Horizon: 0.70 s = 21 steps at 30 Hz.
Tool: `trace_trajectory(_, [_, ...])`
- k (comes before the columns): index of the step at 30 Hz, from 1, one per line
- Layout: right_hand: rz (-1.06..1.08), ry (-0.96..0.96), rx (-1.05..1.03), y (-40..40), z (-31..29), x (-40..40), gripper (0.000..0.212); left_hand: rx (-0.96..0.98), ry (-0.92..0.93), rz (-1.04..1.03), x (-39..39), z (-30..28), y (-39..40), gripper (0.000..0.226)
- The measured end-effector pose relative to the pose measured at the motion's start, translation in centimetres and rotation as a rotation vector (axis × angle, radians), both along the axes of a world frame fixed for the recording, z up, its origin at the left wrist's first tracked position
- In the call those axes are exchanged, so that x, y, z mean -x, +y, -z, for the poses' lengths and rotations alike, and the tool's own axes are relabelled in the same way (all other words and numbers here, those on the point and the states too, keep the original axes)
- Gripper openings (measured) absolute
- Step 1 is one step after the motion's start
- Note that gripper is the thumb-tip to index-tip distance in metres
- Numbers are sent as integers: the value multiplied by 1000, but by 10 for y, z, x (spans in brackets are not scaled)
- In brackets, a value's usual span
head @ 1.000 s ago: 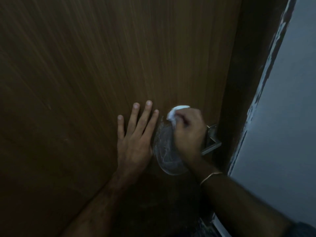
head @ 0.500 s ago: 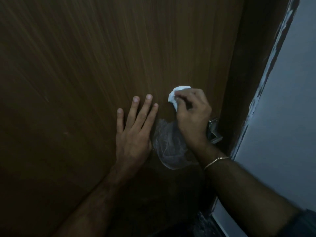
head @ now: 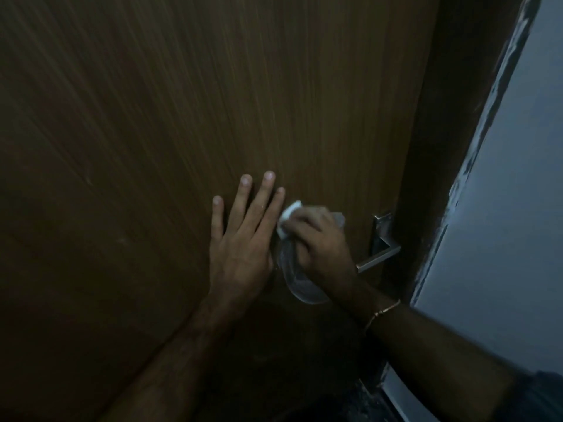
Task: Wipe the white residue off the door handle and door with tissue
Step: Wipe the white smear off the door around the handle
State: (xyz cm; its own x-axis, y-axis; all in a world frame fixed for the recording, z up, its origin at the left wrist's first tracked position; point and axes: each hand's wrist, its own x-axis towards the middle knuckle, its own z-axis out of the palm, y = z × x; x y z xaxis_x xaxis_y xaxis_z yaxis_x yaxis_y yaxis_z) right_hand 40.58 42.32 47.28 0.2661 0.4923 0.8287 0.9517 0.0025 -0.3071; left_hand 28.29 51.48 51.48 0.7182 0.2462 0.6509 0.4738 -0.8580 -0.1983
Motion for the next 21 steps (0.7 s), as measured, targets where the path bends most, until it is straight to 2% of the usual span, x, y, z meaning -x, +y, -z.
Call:
trace_trajectory(2, [-27,-20,65,-5,8,0,23,-7,-2,-3,0,0,0,67])
trace_trajectory(7, [15,53,-211,18,-19,-7,22,-1,-10,-1,2,1,0,66])
trace_trajectory(12, [-68,-59,99,-3,14,1,24,-42,8,-6,3,2,5,69])
trace_trajectory(13, [-64,-33,77,-2,9,3,23,-40,9,-9,3,3,5,71])
trace_trajectory(17, [0,102,-221,23,-17,4,20,-17,5,-27,5,6,4,68])
trace_trajectory(19, [-48,41,-112,18,1,5,20,-13,27,-25,6,6,6,68])
trace_trajectory(21, [-99,6,154,2,30,8,24,-10,46,-32,7,7,6,70])
